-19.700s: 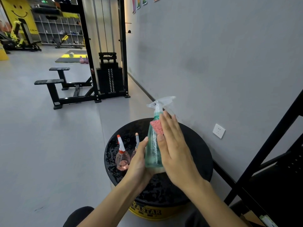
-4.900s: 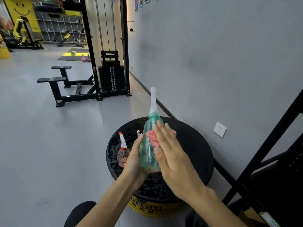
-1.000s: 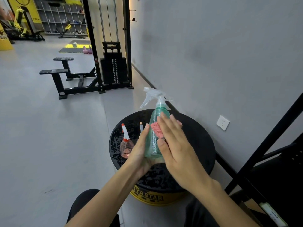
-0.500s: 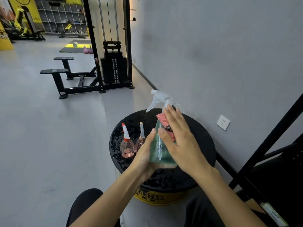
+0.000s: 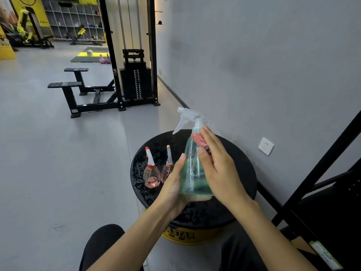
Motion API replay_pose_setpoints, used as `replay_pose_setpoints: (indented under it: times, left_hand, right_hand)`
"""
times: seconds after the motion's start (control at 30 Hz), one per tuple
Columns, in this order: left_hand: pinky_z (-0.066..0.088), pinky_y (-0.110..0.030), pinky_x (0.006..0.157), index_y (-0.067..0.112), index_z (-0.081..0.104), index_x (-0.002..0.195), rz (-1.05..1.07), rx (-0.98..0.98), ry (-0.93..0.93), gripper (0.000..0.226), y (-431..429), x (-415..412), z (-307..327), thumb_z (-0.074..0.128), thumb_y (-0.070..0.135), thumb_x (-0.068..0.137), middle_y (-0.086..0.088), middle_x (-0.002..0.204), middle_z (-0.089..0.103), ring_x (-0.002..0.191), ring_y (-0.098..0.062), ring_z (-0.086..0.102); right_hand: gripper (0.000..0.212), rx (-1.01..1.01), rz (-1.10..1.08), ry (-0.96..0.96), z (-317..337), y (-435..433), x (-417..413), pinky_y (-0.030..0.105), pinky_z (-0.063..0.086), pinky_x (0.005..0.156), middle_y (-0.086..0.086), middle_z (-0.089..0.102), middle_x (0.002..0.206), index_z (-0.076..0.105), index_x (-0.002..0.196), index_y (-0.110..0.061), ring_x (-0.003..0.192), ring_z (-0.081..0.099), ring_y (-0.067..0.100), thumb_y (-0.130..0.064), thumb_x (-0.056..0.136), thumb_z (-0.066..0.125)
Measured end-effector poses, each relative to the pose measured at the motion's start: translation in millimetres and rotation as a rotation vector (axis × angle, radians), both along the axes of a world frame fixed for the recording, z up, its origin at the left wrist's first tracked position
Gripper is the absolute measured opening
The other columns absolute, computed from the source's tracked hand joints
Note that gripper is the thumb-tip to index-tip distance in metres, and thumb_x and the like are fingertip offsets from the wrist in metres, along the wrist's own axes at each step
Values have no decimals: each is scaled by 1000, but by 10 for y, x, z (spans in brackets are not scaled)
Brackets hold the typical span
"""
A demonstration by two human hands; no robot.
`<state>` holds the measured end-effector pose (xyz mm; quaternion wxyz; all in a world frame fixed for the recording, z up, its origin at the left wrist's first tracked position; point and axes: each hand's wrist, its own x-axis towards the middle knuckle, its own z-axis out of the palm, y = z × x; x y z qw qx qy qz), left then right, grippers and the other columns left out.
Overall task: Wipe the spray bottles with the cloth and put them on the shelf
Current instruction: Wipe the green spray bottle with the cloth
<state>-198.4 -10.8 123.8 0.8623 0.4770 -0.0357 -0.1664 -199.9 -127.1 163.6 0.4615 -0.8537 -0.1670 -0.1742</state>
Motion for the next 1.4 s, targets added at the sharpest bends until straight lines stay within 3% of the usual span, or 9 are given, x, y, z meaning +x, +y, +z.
replay_pose_setpoints:
  times: [0.1, 0.27, 0.47, 0.57, 0.83, 1.0, 1.13, 1.23, 1.4]
  left_hand:
    - [55, -53, 79, 29, 77, 91, -13, -8, 14, 51, 3, 11, 12, 33, 54, 96, -4, 95, 76, 83, -23, 73]
    - [53, -57, 82, 29, 78, 94, -18, -17, 22, 52, 28, 17, 30, 35, 57, 93, -7, 105, 74, 92, -27, 71]
    - [59, -51, 75, 22, 67, 114, -35, 14, 13, 57, -21, -46, 57, 41, 61, 81, -6, 105, 74, 93, -24, 71]
    - [59, -50, 76, 26, 70, 106, -39, 18, 3, 51, -45, -74, 91, 44, 61, 79, -5, 106, 74, 93, -23, 72]
    - [58, -45, 69, 33, 74, 98, -30, 51, -33, 46, -13, -86, 79, 44, 61, 80, -2, 107, 74, 88, -19, 72]
    - [55, -57, 81, 35, 74, 102, -38, 26, -28, 45, -22, -118, 59, 49, 65, 81, -4, 115, 72, 101, -27, 70]
    - [59, -37, 58, 28, 70, 112, -69, 10, -54, 49, -55, -150, 77, 45, 60, 84, -6, 107, 73, 86, -21, 72]
    - [60, -36, 56, 24, 62, 122, -77, -1, -77, 58, -74, -151, 81, 51, 63, 81, -6, 105, 73, 85, -20, 72]
    - [59, -36, 54, 29, 74, 102, -57, 5, -56, 46, -30, -124, 78, 42, 58, 85, -5, 100, 74, 80, -19, 72]
  right_hand:
    - [46, 162, -29, -17, 30, -43, 76, 0, 28, 101, -7, 44, 148, 40, 146, -17, 134, 36, -5, -28, 102, 39]
    - [37, 334, -128, -193, 229, -79, 203, 10, 35, 103, -10, 57, 132, 48, 138, -9, 124, 51, -3, -22, 104, 38]
    - [43, -96, -139, -335, 678, 40, 427, 22, 15, 118, 9, 30, 156, 38, 145, -10, 147, 20, 24, -23, 104, 37]
    - [45, -363, -68, -252, 728, 134, 529, 28, 6, 114, 7, 14, 162, 35, 148, -17, 150, 1, 23, -30, 104, 36]
    - [56, -929, -6, -178, 684, 138, 457, 44, -3, 121, 5, -8, 163, 7, 155, -17, 149, -13, 19, -37, 105, 24]
    - [56, -1056, 67, -118, 667, 89, 356, 42, -7, 121, -6, -13, 162, 1, 155, -20, 147, -19, 12, -38, 105, 19]
    - [54, -1008, 47, -81, 763, 34, 461, 37, -8, 119, -10, -13, 161, -1, 155, -24, 147, -17, 10, -38, 106, 16]
    - [54, -944, 10, -71, 829, 31, 522, 36, -4, 119, -9, -13, 162, -3, 155, -24, 148, -15, 11, -36, 106, 17]
    - [53, -994, 105, -89, 757, 60, 437, 38, -3, 122, -8, -11, 162, 1, 155, -23, 148, -14, 11, -35, 106, 18]
